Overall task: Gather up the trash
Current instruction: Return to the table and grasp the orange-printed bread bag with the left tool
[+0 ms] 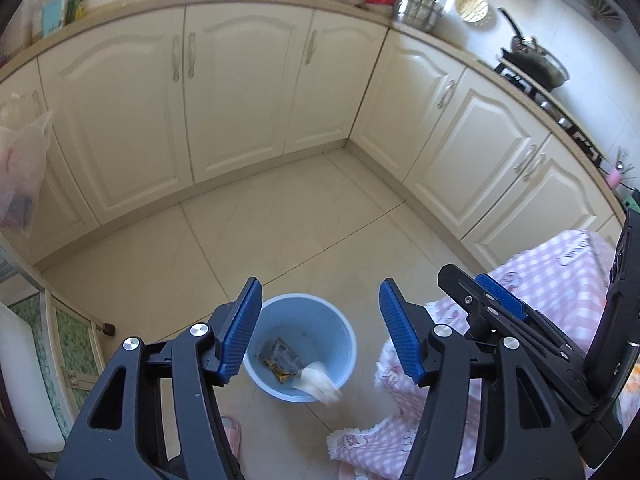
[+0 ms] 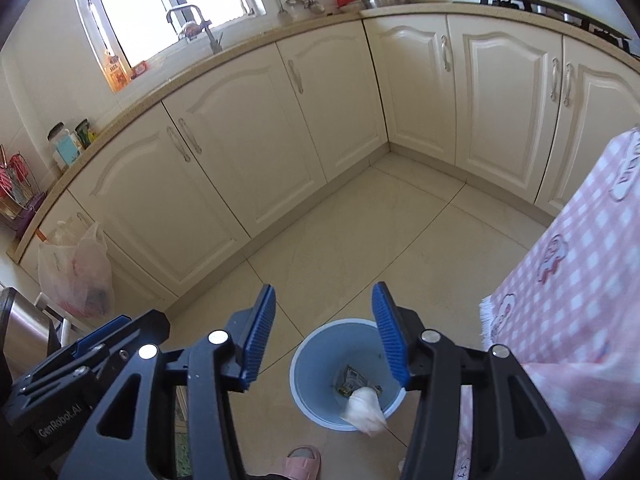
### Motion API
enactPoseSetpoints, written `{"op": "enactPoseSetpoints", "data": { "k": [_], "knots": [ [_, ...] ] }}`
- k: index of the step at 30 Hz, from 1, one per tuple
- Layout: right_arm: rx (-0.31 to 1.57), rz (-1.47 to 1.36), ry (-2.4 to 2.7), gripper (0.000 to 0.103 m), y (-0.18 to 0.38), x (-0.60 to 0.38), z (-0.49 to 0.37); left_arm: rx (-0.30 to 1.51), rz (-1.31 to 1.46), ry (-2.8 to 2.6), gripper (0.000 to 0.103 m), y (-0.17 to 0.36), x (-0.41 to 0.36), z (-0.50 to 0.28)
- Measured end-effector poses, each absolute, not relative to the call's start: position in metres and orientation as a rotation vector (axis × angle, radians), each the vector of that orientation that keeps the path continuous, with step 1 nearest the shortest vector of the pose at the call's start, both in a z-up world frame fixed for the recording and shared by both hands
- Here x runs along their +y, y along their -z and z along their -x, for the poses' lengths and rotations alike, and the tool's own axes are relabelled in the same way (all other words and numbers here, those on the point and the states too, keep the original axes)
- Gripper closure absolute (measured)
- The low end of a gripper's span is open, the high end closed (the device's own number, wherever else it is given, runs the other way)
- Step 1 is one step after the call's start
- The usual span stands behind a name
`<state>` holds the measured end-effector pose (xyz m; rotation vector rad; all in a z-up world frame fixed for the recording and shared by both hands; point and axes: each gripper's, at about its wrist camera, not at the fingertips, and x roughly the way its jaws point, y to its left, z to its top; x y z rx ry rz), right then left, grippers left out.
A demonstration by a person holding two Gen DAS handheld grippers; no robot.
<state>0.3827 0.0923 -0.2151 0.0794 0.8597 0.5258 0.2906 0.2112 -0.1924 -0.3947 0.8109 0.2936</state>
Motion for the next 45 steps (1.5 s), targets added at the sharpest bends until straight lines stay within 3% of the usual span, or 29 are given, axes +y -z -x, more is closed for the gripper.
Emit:
{"op": "enactPoseSetpoints", "data": {
  "k": [9,18,29,38,40,42,43,44,45],
  "knots": [
    [0.706,-0.097,-0.420,0.051,0.137,0.015,-0.324,0.703,0.350,-0.162,0.043,0.132,0.154,-0.257],
    [0.568,-0.126,-0.199,0.048,0.086,-0.115,-0.254,0.649,0.251,0.104,0.038,0.089,0.043,-0.244],
    [0.555,-0.204,0.073,0.046,0.094,-0.259,-0.206,0.743,0.111,0.360,0.034,0.110,-0.097,-0.251],
    [0.590,-0.281,0.105,0.045,0.116,-0.305,-0.204,0.825,0.081,0.358,0.035,0.139,-0.130,-0.278],
    [0.595,-0.293,0.105,0.045,0.118,-0.308,-0.207,0.837,0.078,0.379,0.048,0.141,-0.134,-0.280],
    [0.598,-0.305,0.102,0.045,0.119,-0.310,-0.209,0.842,0.100,0.423,0.072,0.142,-0.137,-0.280],
    [0.598,-0.308,0.102,0.045,0.119,-0.310,-0.210,0.845,0.106,0.447,0.075,0.141,-0.139,-0.280],
    [0.596,-0.310,0.103,0.045,0.118,-0.309,-0.210,0.841,0.096,0.455,0.088,0.140,-0.141,-0.278],
    [0.594,-0.311,0.104,0.045,0.117,-0.310,-0.210,0.835,0.089,0.465,0.091,0.139,-0.143,-0.278]
  ]
}}
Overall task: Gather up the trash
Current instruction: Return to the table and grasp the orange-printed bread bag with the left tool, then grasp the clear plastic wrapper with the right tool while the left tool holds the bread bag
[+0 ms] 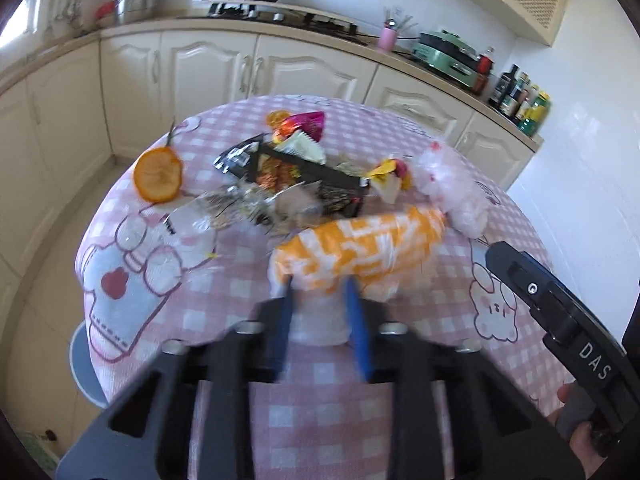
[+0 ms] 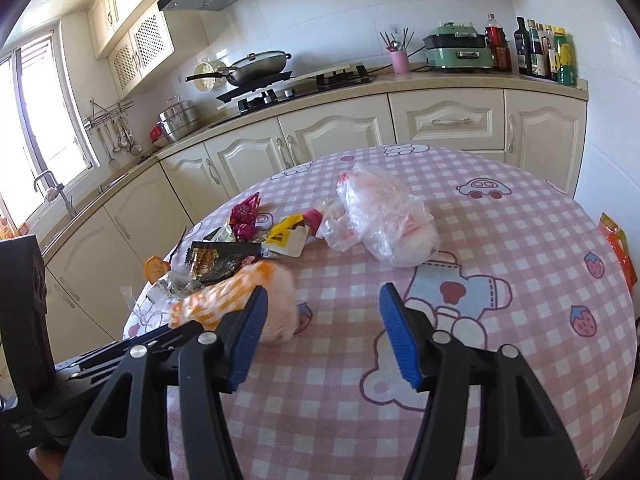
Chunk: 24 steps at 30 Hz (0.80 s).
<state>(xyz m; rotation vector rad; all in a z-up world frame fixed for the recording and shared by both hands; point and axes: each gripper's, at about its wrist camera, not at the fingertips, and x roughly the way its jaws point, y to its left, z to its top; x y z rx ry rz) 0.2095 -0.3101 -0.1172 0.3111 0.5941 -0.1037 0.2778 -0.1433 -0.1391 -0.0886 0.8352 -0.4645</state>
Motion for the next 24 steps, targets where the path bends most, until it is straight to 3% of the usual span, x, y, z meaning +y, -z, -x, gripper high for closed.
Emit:
{"op": "enactPoseSetpoints", "data": {
  "k": [12,24],
  "knots": [
    [0.510,-0.275,0.058,0.045,0.082,-0.278,-0.198,0.588,0.225,0.473,0.095,0.076,-0.094,-0.238],
    [0.647,-0.300,-0.102,0.045,0.109,-0.200,-0.269,0.493,0.287,0.138,0.095,0.068,0.011,-0.232]
  ]
}}
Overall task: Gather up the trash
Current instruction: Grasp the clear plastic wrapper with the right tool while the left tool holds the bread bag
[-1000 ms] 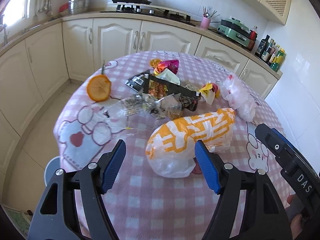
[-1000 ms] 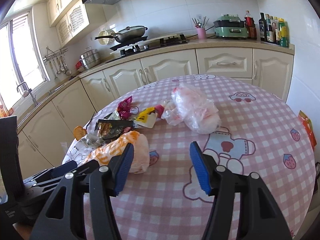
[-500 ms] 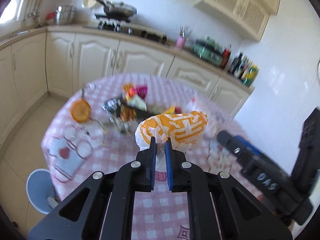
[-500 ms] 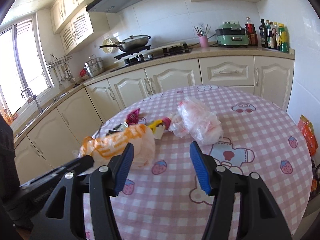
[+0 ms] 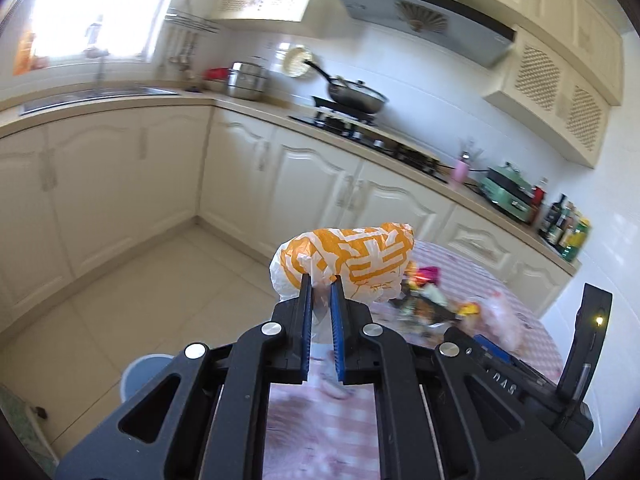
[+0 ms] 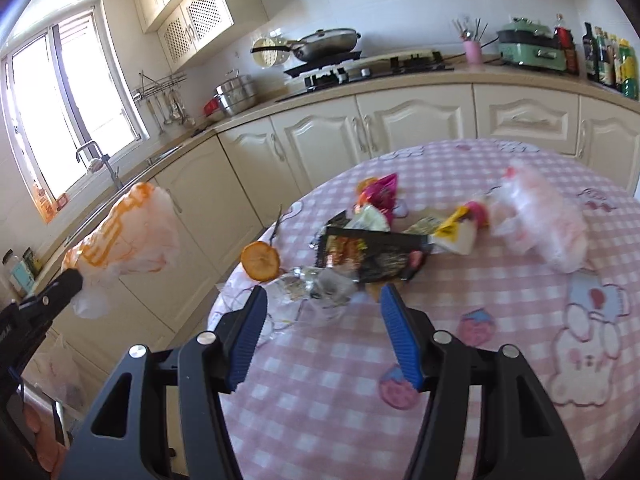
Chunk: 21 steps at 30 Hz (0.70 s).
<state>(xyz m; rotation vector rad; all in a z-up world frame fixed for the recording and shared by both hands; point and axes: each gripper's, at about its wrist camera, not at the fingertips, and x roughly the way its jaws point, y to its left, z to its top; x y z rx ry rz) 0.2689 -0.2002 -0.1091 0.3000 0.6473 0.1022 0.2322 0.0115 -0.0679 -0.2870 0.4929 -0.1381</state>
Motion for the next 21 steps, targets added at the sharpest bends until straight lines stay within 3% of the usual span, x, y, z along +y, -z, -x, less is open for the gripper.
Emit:
{"op": "enactPoseSetpoints", "data": {
  "k": [7,8,9,10,21],
  "knots": [
    [0.702,-0.322,-0.042,0.045,0.131,-0.190,-0.302,0.531,0.308,0.106,0.095,0.082,0.033,-0.249],
    [0.708,-0.326,-0.040,0.047,0.133,-0.191,-0.305,0.534,0.309,0.106,0.095,0.084,0.034,-0.251],
    [0.713,-0.334,-0.046,0.061,0.134,-0.191,-0.306,0.539,0.312,0.109,0.095,0.085,0.035,-0.253],
    [0.715,-0.337,-0.051,0.065,0.135,-0.193,-0.308,0.542,0.319,0.114,0.095,0.086,0.036,-0.255],
    [0.632,-0.234,-0.087,0.065,0.109,-0.168,-0.283,0.545,0.361,0.119,0.095,0.095,0.055,-0.251]
  ]
}}
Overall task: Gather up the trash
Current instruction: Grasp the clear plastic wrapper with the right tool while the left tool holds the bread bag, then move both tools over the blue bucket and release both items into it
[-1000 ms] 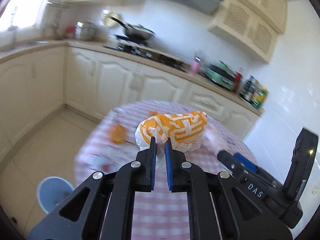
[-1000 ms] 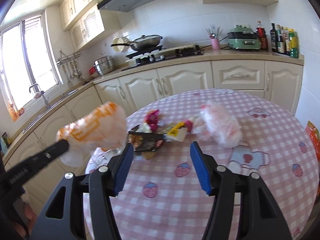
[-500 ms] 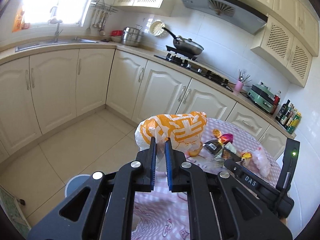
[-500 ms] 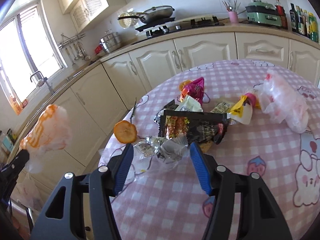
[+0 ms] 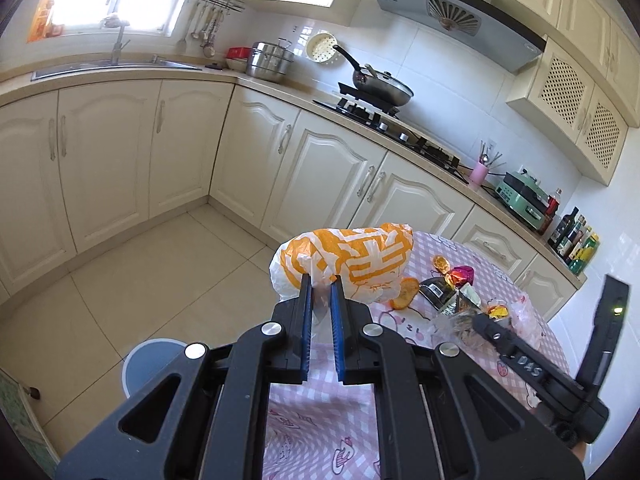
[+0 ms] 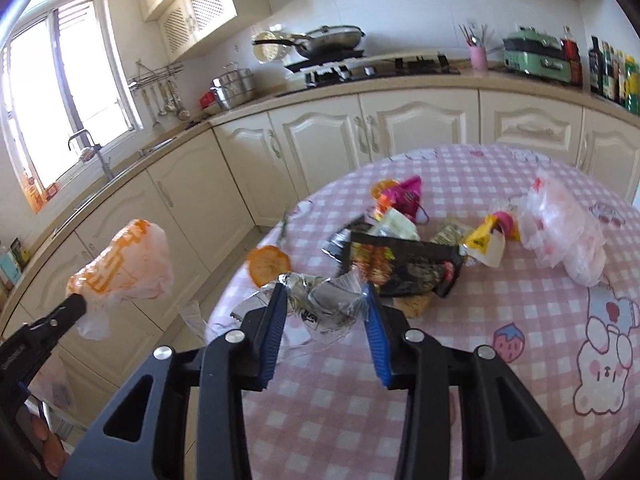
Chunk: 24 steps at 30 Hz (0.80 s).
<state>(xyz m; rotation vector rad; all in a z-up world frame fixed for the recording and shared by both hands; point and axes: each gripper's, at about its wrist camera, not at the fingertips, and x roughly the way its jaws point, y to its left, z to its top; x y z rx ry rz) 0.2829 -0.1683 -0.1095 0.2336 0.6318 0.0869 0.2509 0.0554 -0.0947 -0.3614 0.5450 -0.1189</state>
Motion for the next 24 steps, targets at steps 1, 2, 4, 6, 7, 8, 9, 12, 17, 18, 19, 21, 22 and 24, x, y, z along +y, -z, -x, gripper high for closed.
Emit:
{"op": "enactPoseSetpoints", "data": {
  "k": [1,2,4,6,7,8,9,12,17,18,19,21,22,24],
  "knots": [
    [0.625,-0.230,-0.104,0.065,0.106,-0.163,-0.282,0.543,0.364,0.112,0.095,0.095,0.059,-0.250],
    [0.617,-0.222,-0.121,0.065,0.102,-0.156,-0.282,0.541,0.366,0.100,0.095,0.095,0.063,-0.248],
    [0.605,-0.202,-0.164,0.065,0.096,-0.137,-0.284,0.541,0.371,0.078,0.095,0.097,0.073,-0.246],
    [0.607,-0.188,-0.213,0.065,0.096,-0.115,-0.289,0.545,0.375,0.047,0.095,0.101,0.086,-0.244],
    [0.615,-0.176,-0.244,0.065,0.098,-0.100,-0.293,0.551,0.380,0.024,0.095,0.104,0.094,-0.243],
    [0.623,-0.164,-0.269,0.065,0.101,-0.087,-0.296,0.557,0.385,0.005,0.095,0.107,0.102,-0.242],
    [0.633,-0.151,-0.296,0.065,0.106,-0.072,-0.300,0.564,0.391,-0.014,0.095,0.111,0.109,-0.242],
    [0.677,-0.125,-0.363,0.065,0.123,-0.036,-0.314,0.606,0.411,-0.086,0.095,0.128,0.137,-0.243],
    [0.760,-0.082,-0.450,0.065,0.160,0.025,-0.337,0.703,0.439,-0.201,0.095,0.168,0.178,-0.254],
    [0.778,-0.065,-0.459,0.065,0.169,0.036,-0.344,0.720,0.444,-0.214,0.095,0.176,0.184,-0.257],
    [0.790,-0.056,-0.465,0.065,0.176,0.045,-0.347,0.743,0.446,-0.232,0.095,0.185,0.190,-0.262],
    [0.826,-0.039,-0.473,0.065,0.192,0.060,-0.357,0.786,0.450,-0.258,0.095,0.202,0.199,-0.270],
    [0.842,-0.033,-0.472,0.065,0.201,0.066,-0.362,0.807,0.455,-0.266,0.095,0.210,0.203,-0.274],
    [0.870,-0.021,-0.468,0.065,0.218,0.077,-0.373,0.846,0.462,-0.282,0.095,0.227,0.211,-0.285]
  ]
}}
